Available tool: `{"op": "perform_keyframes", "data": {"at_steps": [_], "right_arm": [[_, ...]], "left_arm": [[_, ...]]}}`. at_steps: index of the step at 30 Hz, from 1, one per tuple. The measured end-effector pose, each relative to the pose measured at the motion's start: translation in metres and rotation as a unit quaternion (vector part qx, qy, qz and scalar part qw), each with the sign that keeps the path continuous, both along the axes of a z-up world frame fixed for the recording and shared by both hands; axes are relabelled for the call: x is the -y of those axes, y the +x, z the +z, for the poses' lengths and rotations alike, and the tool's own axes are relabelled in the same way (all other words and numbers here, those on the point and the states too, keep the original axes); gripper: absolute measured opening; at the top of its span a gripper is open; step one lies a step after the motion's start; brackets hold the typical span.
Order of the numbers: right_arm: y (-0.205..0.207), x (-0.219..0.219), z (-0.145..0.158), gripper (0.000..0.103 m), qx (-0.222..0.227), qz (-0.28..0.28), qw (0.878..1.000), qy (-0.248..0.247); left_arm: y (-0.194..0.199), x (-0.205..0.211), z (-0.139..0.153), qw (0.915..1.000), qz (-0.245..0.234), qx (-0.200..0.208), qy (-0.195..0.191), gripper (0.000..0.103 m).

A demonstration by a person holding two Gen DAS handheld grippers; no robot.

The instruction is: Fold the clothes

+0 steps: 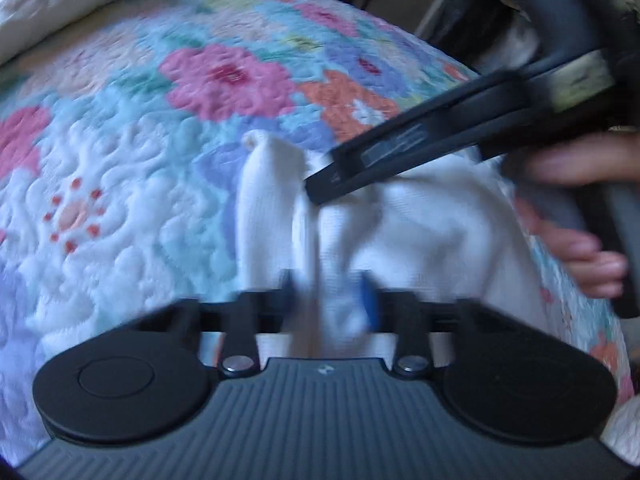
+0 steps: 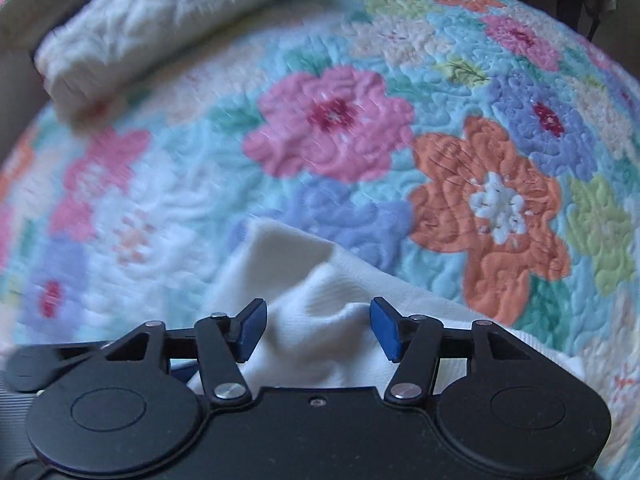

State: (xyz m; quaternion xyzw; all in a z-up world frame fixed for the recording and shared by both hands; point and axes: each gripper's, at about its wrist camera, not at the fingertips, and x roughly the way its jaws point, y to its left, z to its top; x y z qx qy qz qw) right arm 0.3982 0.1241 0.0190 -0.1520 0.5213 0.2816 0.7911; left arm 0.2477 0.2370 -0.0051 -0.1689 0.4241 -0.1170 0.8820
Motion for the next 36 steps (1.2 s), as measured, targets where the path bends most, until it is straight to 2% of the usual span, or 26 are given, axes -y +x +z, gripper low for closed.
{"op": "perform_keyframes", "data": {"at_steps": [1,3,6,7,8,10,12,15,18,21,22,24,26,28,30,32,34,36], "right_arm": [[-0.003,0.004,0.001,0.009,0.007,-0.008,1.0,0.019],[-0.011,0.015,0.01,0.009,0.027,-0.023,0.997,0.063],[-0.028,0.024,0.038,0.009,0.104,0.009,0.987,0.122],[-0.032,0.026,0.047,0.009,0.119,0.02,0.983,0.139],[-0.03,0.027,0.053,0.009,0.116,0.021,0.981,0.151],[-0.023,0.03,0.058,0.01,0.094,0.016,0.98,0.177],[-0.018,0.031,0.055,0.012,0.083,0.001,0.979,0.187],[-0.019,0.041,0.052,0.024,0.089,-0.042,0.976,0.194],[-0.025,0.057,0.048,0.025,0.067,-0.076,0.977,0.189],[-0.042,0.074,0.045,0.025,0.074,-0.08,0.982,0.156],[-0.048,0.08,0.043,0.029,0.081,-0.078,0.983,0.142],[-0.059,0.092,0.041,0.036,0.094,-0.076,0.985,0.121],[-0.069,0.103,0.037,0.043,0.104,-0.076,0.986,0.108],[-0.075,0.111,0.032,0.045,0.107,-0.07,0.987,0.098],[-0.077,0.116,0.023,0.045,0.109,-0.07,0.987,0.09],[-0.076,0.122,0.016,0.044,0.128,-0.082,0.983,0.1],[-0.076,0.13,0.016,0.044,0.165,-0.095,0.973,0.132],[-0.068,0.131,0.013,0.044,0.166,-0.096,0.972,0.136]], "left_arm": [[-0.001,0.002,0.002,1.0,-0.004,0.005,0.001,0.007],[-0.007,0.006,0.011,0.9995,-0.004,0.026,0.02,0.006],[-0.019,0.002,0.034,0.9964,0.021,0.077,0.029,0.006],[-0.023,0.0,0.04,0.9949,0.032,0.091,0.029,0.006],[-0.026,-0.002,0.044,0.9934,0.044,0.1,0.037,0.006],[-0.026,-0.004,0.042,0.9923,0.062,0.088,0.062,0.007],[-0.019,-0.012,0.027,0.9947,0.076,0.043,0.055,0.007],[-0.011,-0.018,0.005,0.9949,0.081,-0.013,0.059,0.009],[-0.013,-0.02,0.009,0.9935,0.093,-0.014,0.064,0.01],[-0.025,-0.025,0.029,0.9848,0.145,0.031,0.09,0.009],[-0.031,-0.031,0.038,0.9819,0.159,0.055,0.087,0.009],[-0.038,-0.041,0.048,0.9807,0.169,0.088,0.043,0.007],[-0.035,-0.041,0.048,0.9853,0.141,0.096,-0.006,0.007],[-0.025,-0.033,0.041,0.9898,0.107,0.087,-0.033,0.008],[-0.011,-0.021,0.031,0.9935,0.086,0.067,-0.034,0.008],[0.003,-0.015,0.014,0.9949,0.093,0.034,-0.02,0.01],[0.016,-0.015,-0.004,0.994,0.109,0.001,-0.011,0.007],[0.024,-0.029,-0.011,0.9915,0.124,-0.006,-0.038,0.007]]}}
